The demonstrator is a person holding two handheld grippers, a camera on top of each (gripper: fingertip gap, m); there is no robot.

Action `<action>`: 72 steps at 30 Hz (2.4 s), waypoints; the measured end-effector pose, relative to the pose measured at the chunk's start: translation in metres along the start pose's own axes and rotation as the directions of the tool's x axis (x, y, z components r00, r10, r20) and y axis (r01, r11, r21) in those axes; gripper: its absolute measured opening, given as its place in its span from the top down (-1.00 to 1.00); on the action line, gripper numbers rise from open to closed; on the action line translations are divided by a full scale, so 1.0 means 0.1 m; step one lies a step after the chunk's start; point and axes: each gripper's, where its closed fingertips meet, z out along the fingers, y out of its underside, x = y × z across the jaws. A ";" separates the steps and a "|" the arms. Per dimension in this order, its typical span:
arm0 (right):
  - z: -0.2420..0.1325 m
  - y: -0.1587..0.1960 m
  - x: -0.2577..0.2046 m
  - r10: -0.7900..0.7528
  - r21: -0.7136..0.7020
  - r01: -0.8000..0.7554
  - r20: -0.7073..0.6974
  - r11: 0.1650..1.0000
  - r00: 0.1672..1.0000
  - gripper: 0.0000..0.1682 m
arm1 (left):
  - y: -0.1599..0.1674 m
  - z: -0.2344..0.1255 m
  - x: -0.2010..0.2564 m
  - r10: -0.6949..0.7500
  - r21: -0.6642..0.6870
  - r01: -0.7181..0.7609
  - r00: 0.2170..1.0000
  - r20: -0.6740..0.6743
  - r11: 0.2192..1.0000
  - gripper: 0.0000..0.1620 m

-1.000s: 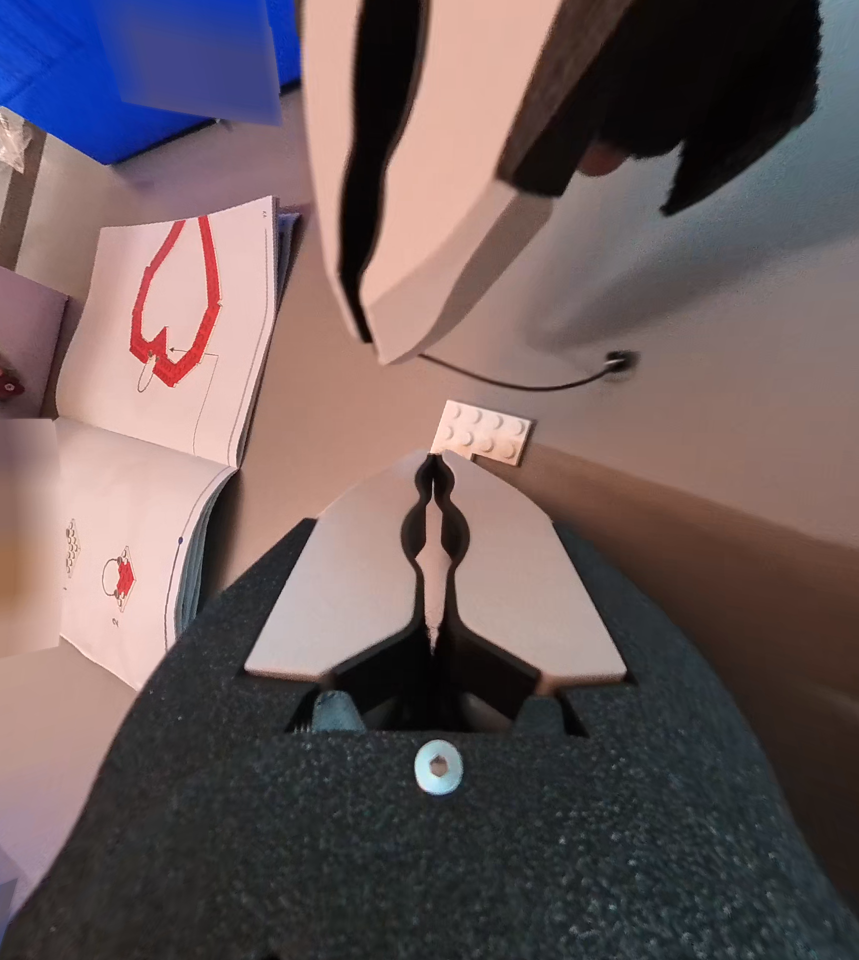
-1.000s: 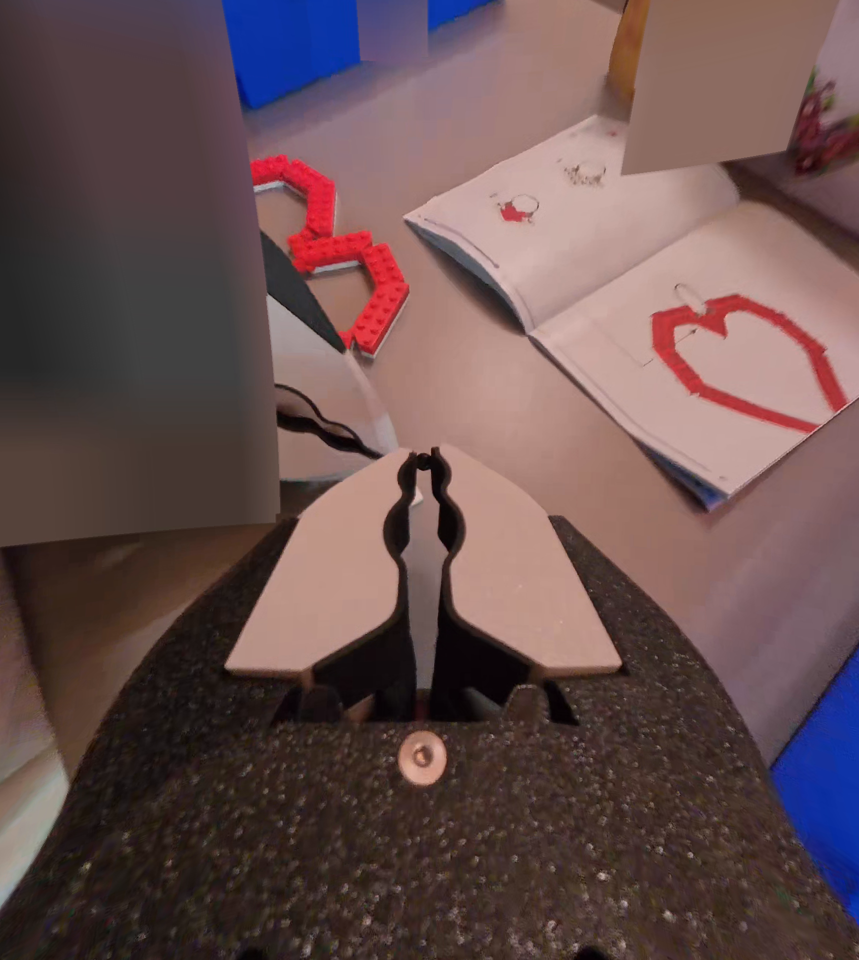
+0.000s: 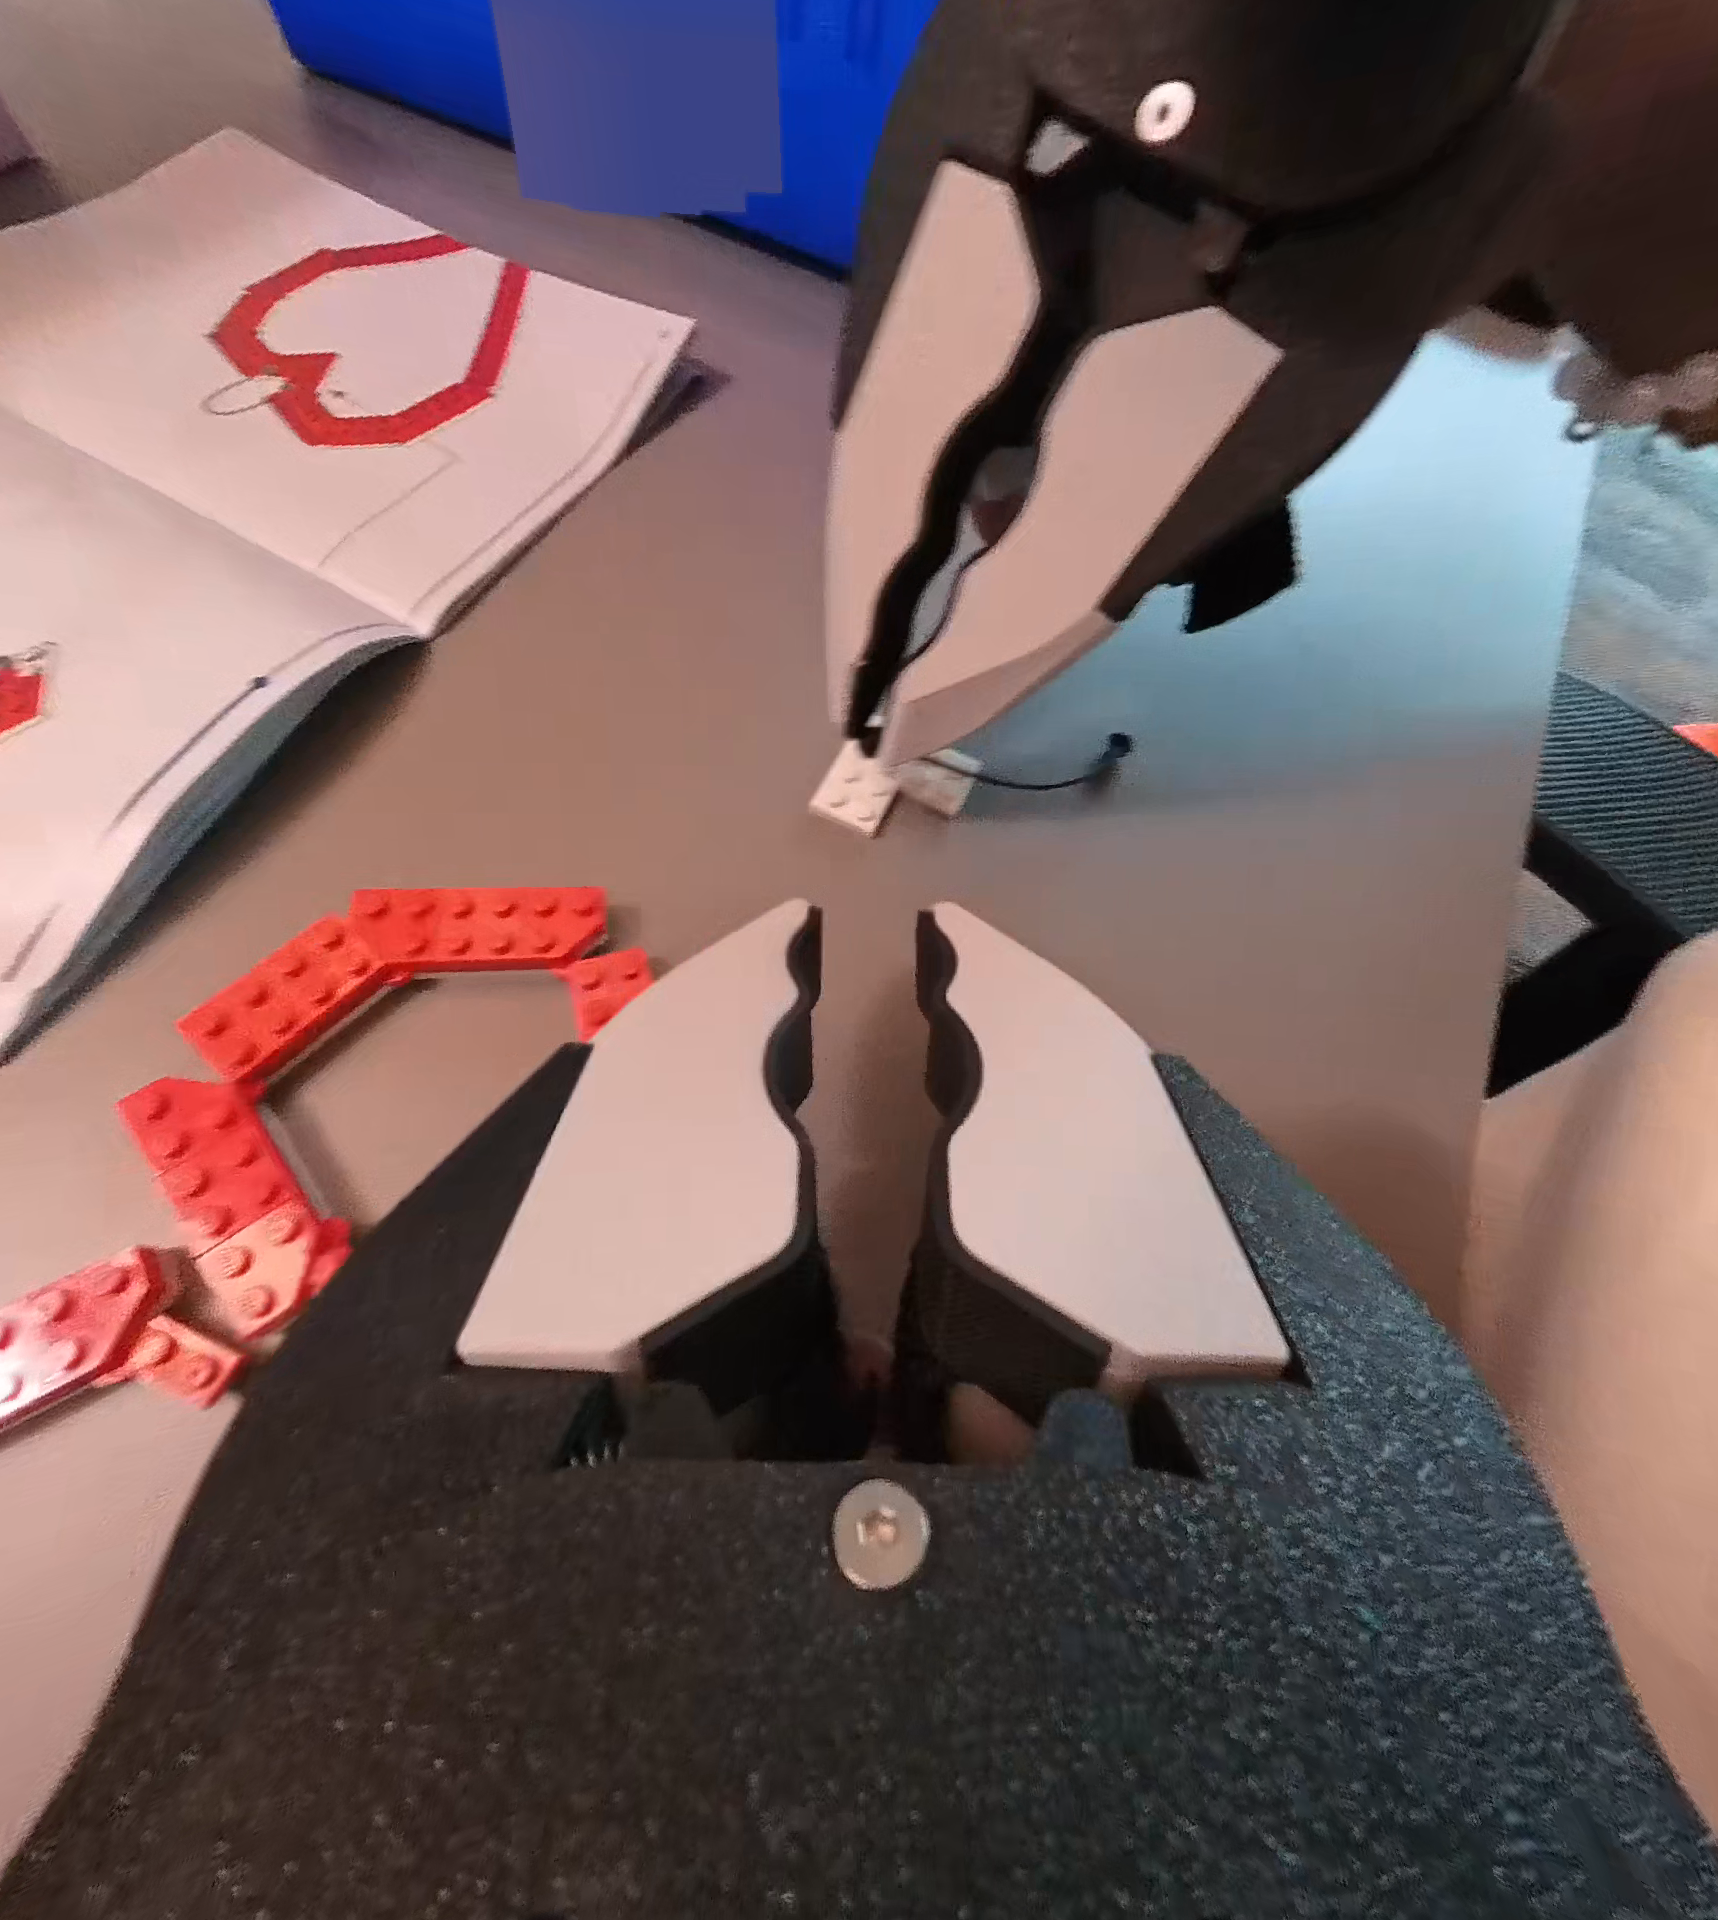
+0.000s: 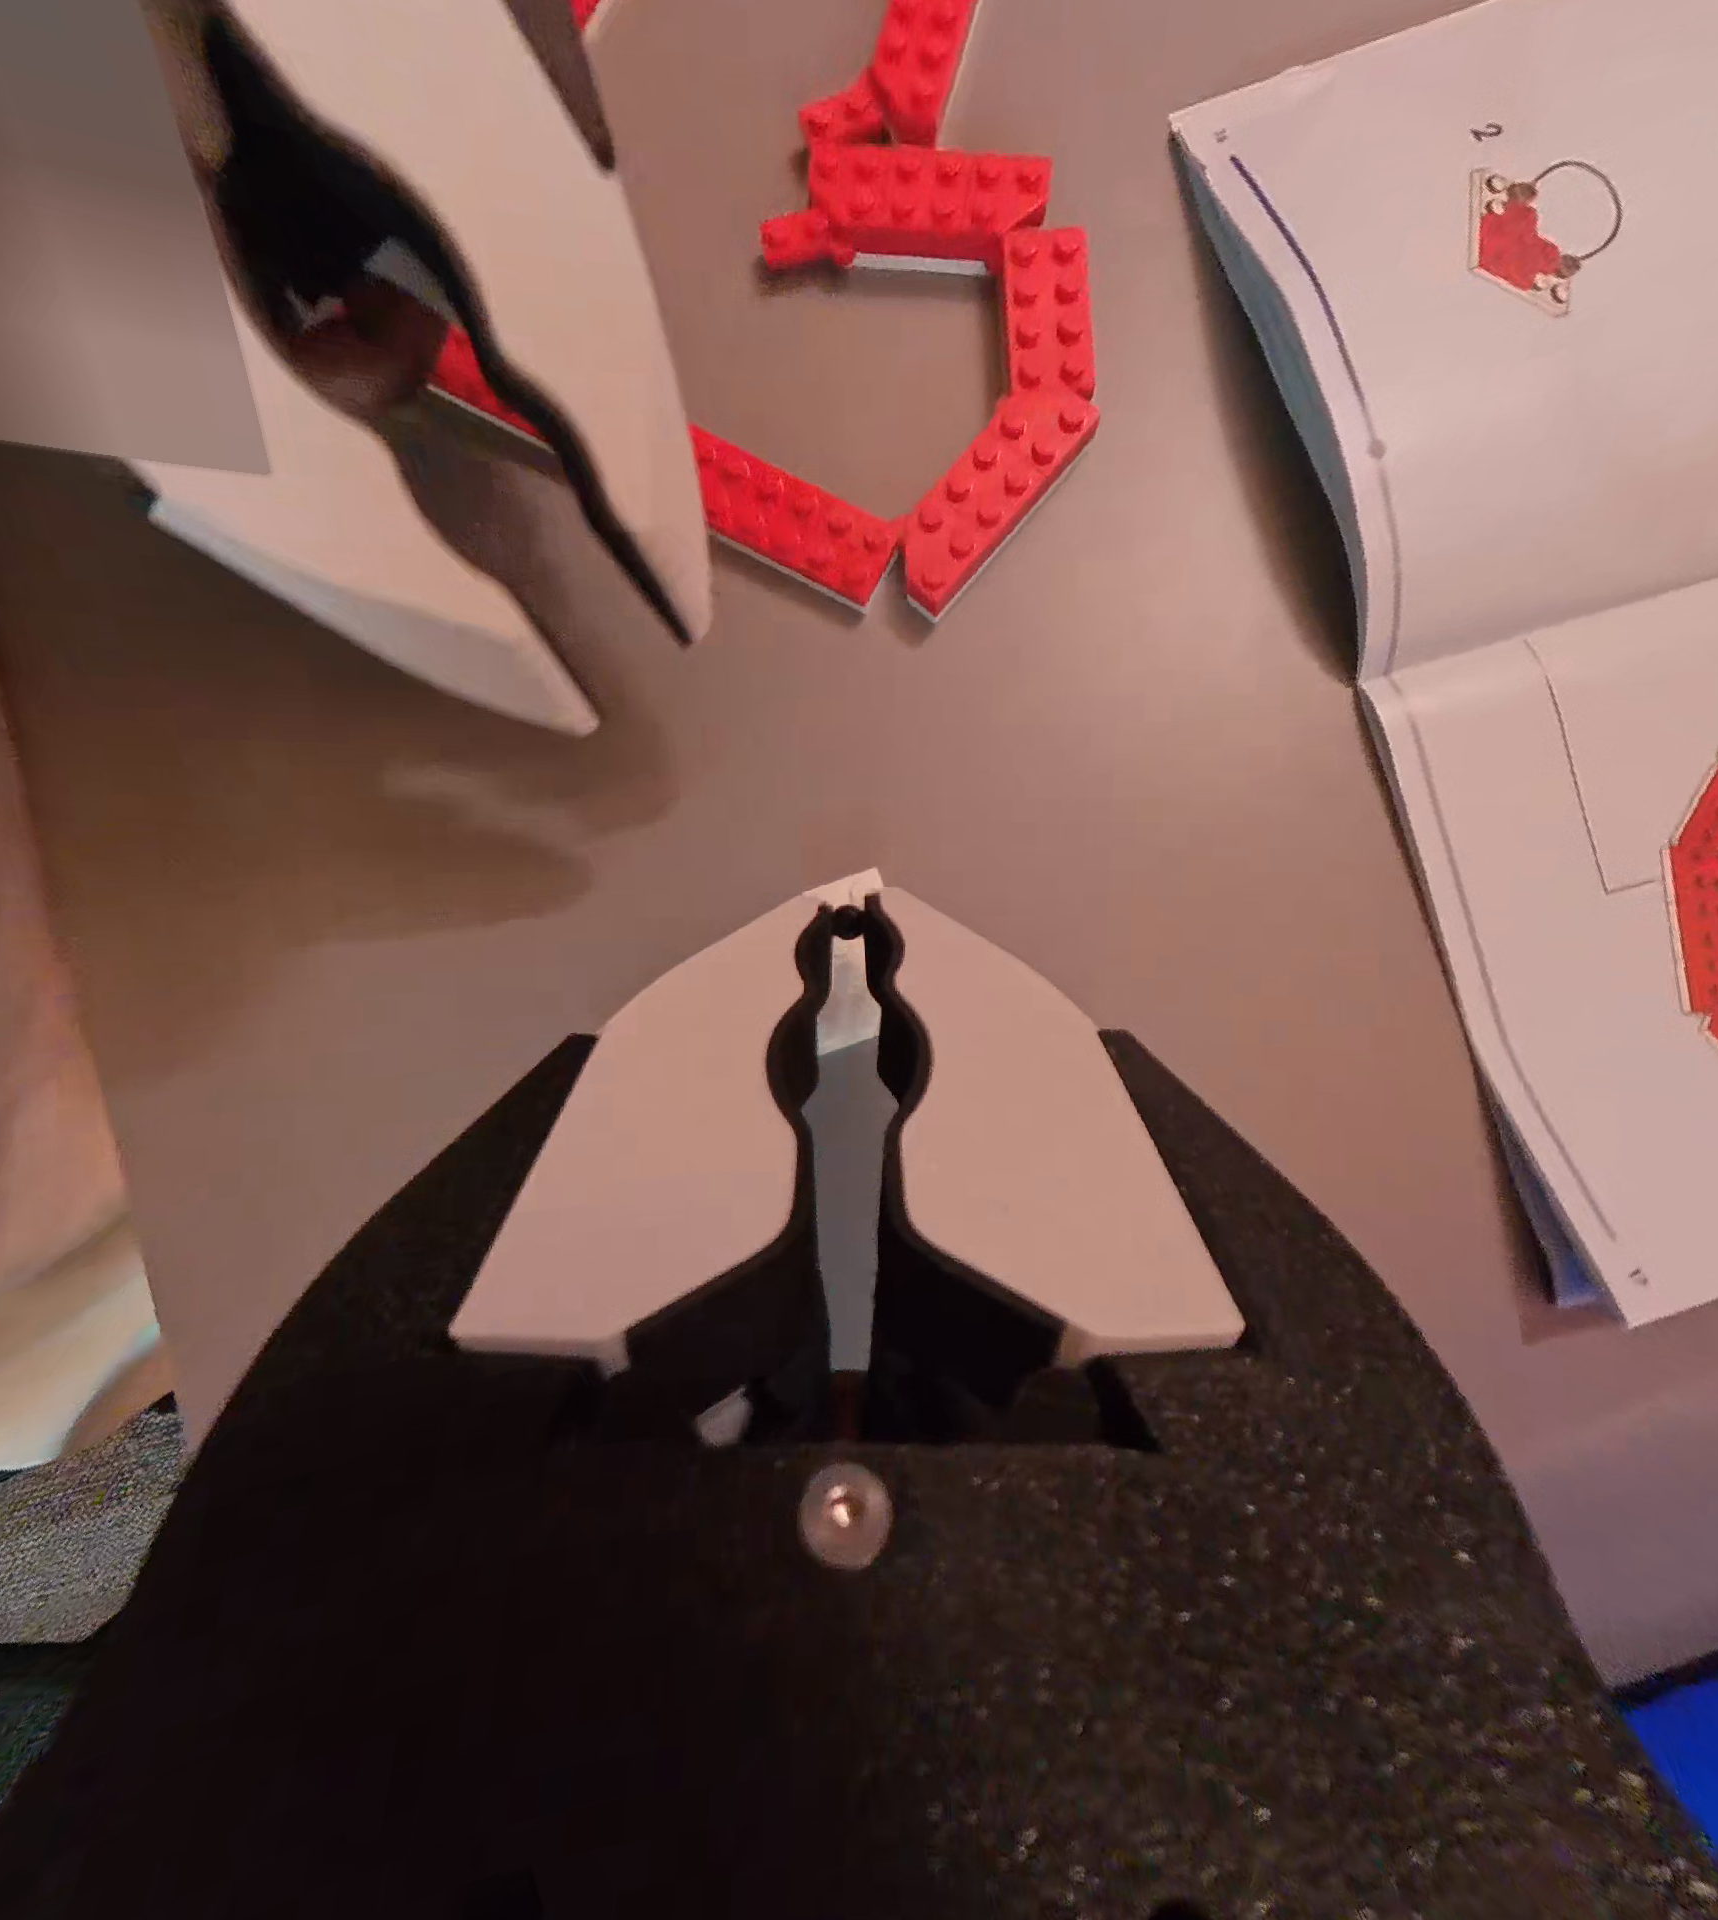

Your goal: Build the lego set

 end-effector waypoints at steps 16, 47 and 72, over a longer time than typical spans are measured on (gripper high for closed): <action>-0.05 -0.04 0.06 0.017 0.025 -0.017 -0.011 1.000 1.000 0.93 | -0.07 0.08 0.08 0.183 0.043 -0.181 0.982 -0.056 0.983 0.74; 0.16 0.05 -0.05 -0.027 -0.063 0.029 0.033 0.998 0.999 0.93 | 0.04 -0.22 -0.02 0.066 0.017 -0.065 0.997 -0.043 0.998 0.72; 0.18 0.05 -0.06 0.013 -0.240 -0.012 0.002 0.971 1.000 0.94 | 0.07 -0.22 -0.03 0.059 0.033 -0.056 0.994 -0.089 0.998 0.72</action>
